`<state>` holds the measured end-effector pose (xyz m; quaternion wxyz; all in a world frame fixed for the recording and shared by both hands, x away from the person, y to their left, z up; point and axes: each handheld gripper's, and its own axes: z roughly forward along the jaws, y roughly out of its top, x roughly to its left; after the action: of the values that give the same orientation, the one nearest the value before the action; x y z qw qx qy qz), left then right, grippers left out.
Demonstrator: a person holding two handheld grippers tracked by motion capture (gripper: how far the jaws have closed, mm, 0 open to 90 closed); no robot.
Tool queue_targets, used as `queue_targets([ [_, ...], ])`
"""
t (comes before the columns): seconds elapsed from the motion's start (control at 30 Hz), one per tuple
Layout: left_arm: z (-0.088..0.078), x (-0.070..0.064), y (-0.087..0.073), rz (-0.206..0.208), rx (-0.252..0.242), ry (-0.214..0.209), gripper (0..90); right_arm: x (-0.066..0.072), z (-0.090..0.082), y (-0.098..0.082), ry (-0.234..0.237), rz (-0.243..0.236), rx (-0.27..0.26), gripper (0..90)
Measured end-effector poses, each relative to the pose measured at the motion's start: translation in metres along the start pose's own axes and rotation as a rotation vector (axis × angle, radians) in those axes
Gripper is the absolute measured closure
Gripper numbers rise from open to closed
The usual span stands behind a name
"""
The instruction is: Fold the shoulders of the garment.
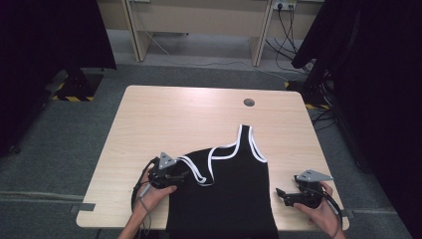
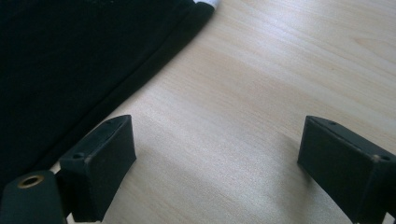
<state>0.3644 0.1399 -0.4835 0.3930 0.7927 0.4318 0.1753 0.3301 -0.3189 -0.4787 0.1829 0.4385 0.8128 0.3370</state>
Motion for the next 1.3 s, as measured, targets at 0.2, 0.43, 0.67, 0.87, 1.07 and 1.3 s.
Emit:
queue_targets([
  [0.2, 0.007, 0.009, 0.007, -0.033, -0.008, -0.029, 39.3, -0.001, 0.000, 0.000, -0.004, 0.007, 0.000, 11.6],
  [0.43, 0.009, 0.010, 0.008, -0.056, -0.013, -0.059, 29.6, -0.001, 0.001, 0.001, -0.009, 0.012, 0.001, 11.6],
  [0.67, -0.001, 0.001, 0.000, -0.046, -0.009, -0.060, 17.9, -0.002, 0.001, 0.001, -0.008, 0.012, 0.002, 11.5],
  [0.87, -0.013, -0.004, -0.007, -0.023, 0.004, -0.053, 12.4, -0.002, 0.001, 0.002, -0.010, 0.009, 0.000, 11.5],
  [1.07, -0.022, -0.009, -0.016, 0.010, 0.023, -0.040, 9.1, -0.002, 0.002, 0.002, -0.010, 0.009, 0.000, 11.5],
  [1.3, -0.028, -0.008, -0.024, 0.003, 0.040, -0.043, 5.7, -0.002, 0.002, 0.002, -0.009, 0.010, 0.000, 11.5],
])
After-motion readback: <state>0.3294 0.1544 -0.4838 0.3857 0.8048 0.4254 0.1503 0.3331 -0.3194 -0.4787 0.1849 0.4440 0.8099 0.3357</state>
